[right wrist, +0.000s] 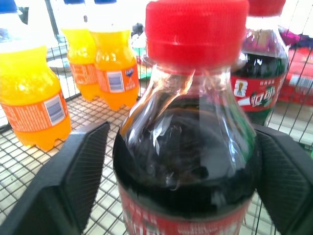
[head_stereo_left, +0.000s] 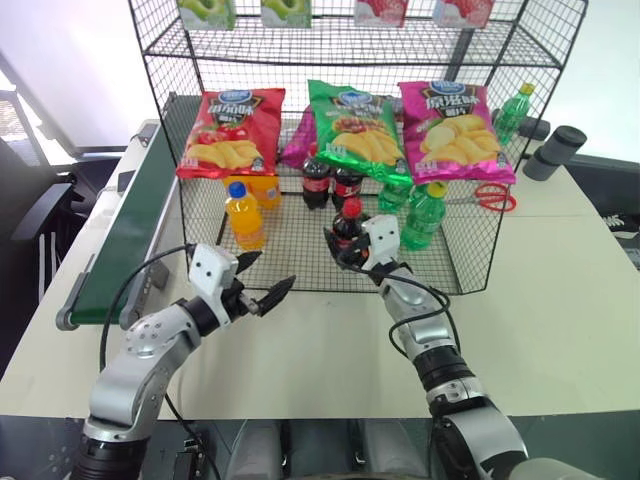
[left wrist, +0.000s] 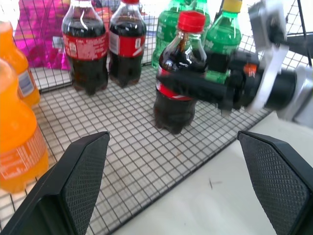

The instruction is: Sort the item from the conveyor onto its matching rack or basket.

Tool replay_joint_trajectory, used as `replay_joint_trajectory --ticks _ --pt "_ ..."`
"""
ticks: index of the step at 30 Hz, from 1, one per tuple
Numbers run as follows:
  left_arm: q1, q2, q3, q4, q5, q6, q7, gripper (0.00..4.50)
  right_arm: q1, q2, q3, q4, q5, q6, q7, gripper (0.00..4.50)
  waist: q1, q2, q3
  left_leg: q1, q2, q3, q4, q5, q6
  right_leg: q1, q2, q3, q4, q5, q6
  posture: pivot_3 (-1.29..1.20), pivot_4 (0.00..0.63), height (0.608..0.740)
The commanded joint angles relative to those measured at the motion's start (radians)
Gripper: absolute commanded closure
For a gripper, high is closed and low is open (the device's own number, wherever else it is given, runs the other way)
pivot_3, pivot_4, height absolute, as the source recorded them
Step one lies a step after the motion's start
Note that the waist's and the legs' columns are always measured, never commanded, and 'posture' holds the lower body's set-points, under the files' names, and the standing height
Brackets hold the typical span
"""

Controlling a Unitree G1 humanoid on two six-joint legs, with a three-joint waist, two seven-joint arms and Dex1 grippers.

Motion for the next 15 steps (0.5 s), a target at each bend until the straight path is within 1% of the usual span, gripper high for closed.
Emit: replay_joint_trajectory --ticks 1,5,9,11,14,15 --pt "0.016 0.016 0.012 0.021 0.021 -0.074 -0.029 0.0 0.028 -0.019 -0.003 -0.12 0.0 -0.026 0.01 0.09 0.0 0.0 0.0 0.0 0.0 0.0 0.0 0.0 0.0 0.0 0.0 0.0 0.0 0.0 0.0 0.0 0.15 0.74" --pt "0.029 0.02 0.02 0.059 0.034 -0.107 -0.035 0.0 0.106 -0.069 -0.016 -0.276 0.022 0.027 0.045 0.09 0.004 0.0 0.0 0.0 0.0 0.0 0.0 0.0 0.0 0.0 -0.001 0.0 -0.001 0.0 0.0 0.0 0.15 0.74" --pt "0.042 0.028 0.028 0.096 0.043 -0.132 -0.041 0.0 0.245 -0.172 -0.035 -0.51 0.084 0.125 0.126 0.09 0.006 0.0 0.0 0.0 0.0 0.0 0.0 0.0 0.0 0.0 -0.002 0.0 -0.001 0.0 0.0 0.0 0.15 0.74" --pt "0.046 0.031 0.032 0.113 0.047 -0.144 -0.044 0.0 0.297 -0.218 -0.048 -0.592 0.105 0.166 0.149 0.09 0.005 0.001 0.0 0.0 0.0 0.0 -0.001 0.0 0.0 0.001 -0.002 0.0 -0.002 0.0 -0.001 0.0 0.15 0.74" --pt "0.05 0.044 0.042 0.141 0.056 -0.166 -0.059 0.0 0.392 -0.305 -0.1 -0.724 0.174 0.23 0.207 0.09 0.004 0.001 0.0 0.0 0.0 0.0 -0.001 0.0 0.0 0.001 -0.002 0.0 -0.002 0.0 -0.001 0.0 0.15 0.74" --pt "0.052 0.058 0.048 0.153 0.057 -0.171 -0.071 0.0 0.445 -0.354 -0.147 -0.789 0.226 0.27 0.24 0.09 0.004 0.001 0.0 0.0 0.0 0.0 -0.001 0.0 0.0 0.001 -0.002 0.0 -0.002 -0.001 -0.002 0.0 0.15 0.74"
